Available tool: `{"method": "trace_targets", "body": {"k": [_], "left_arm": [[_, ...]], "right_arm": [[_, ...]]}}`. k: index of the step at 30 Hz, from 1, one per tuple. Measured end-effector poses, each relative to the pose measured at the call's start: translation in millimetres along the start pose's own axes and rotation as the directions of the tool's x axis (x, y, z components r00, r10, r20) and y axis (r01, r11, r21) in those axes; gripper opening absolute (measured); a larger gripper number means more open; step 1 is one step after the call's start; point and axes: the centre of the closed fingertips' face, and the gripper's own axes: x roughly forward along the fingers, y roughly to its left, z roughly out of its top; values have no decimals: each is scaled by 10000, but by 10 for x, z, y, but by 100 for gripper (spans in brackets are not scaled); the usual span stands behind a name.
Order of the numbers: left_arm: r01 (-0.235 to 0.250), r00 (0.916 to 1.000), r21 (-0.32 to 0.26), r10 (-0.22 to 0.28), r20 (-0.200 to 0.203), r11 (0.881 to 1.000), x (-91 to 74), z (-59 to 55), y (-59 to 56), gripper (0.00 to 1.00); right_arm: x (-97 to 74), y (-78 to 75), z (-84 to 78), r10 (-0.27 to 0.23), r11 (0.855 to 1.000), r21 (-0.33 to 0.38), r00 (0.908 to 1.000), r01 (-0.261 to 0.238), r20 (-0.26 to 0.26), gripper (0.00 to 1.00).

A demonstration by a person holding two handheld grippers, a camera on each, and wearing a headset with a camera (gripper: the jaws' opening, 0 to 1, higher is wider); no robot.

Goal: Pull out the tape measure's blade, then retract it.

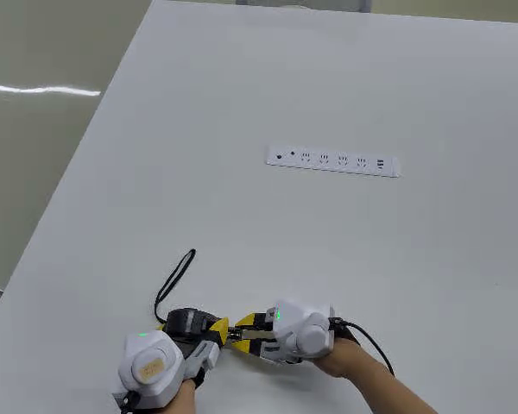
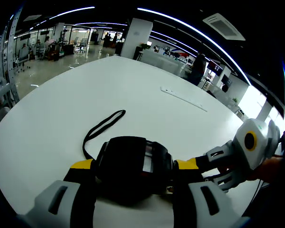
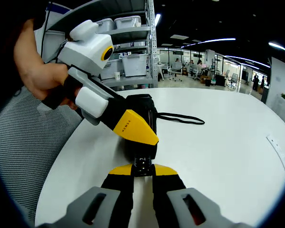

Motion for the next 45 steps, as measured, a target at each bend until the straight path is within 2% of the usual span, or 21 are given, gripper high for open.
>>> {"method": "trace_targets", "body": {"k": [13,27,45], "left_arm": [[42,10000,30,-42,-35,10000,0,-2,-6,62],[19,10000,169,-18,-73,9999,22,-25,-11,63],[88,9996,365,-78,-268,9993,40,-79,-45,63]], "right_arm": [[94,16,31,168,9997,-170,9998,-169,-48,13],[98,22,7,389,9982,-464,9992,-392,-74,13],[136,24,-76,217,9986,-473,9992,-234,-347,14]]}}
